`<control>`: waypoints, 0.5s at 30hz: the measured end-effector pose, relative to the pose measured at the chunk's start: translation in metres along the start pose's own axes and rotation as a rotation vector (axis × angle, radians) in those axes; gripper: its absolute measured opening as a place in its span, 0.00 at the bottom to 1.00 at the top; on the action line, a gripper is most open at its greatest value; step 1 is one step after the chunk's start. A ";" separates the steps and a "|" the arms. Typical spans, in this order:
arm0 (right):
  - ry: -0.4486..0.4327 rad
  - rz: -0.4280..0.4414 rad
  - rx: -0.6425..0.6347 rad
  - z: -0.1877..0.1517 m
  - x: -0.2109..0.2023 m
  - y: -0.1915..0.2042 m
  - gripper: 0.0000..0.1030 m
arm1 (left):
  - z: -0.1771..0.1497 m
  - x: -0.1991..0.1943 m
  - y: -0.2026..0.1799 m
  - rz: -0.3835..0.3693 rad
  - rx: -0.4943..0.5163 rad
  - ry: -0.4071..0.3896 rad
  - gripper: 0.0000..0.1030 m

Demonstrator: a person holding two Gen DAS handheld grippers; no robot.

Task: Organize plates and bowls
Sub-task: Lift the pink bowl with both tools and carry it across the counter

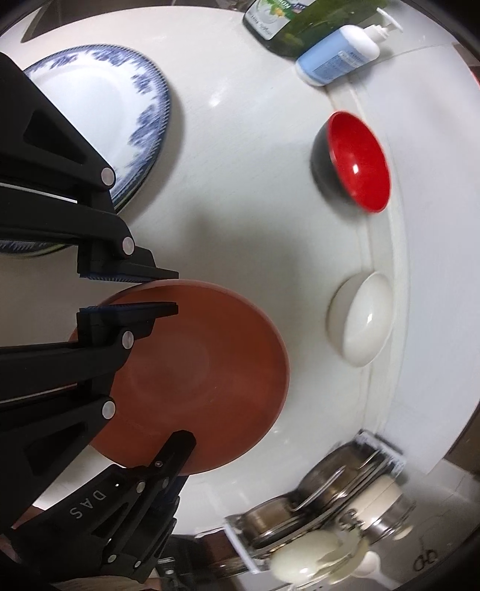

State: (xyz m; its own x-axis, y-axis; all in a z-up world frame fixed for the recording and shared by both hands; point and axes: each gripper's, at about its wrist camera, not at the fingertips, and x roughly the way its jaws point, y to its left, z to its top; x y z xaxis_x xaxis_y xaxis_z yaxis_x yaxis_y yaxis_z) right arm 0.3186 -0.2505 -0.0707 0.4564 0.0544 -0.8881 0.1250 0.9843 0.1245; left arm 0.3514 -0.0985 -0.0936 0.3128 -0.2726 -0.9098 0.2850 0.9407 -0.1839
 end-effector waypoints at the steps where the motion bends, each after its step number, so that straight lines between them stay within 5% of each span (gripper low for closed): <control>1: 0.005 -0.004 0.003 -0.003 -0.001 -0.003 0.11 | -0.004 0.001 -0.004 0.001 0.007 0.006 0.11; 15: 0.054 -0.032 0.035 -0.036 -0.003 -0.037 0.11 | -0.033 0.018 -0.039 -0.007 0.047 0.074 0.12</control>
State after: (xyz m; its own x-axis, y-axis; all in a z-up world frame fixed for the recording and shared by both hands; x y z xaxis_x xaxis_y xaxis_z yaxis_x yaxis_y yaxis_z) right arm 0.2805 -0.2810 -0.0887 0.4036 0.0326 -0.9143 0.1703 0.9792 0.1101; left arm 0.3158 -0.1332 -0.1152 0.2432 -0.2613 -0.9341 0.3300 0.9279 -0.1737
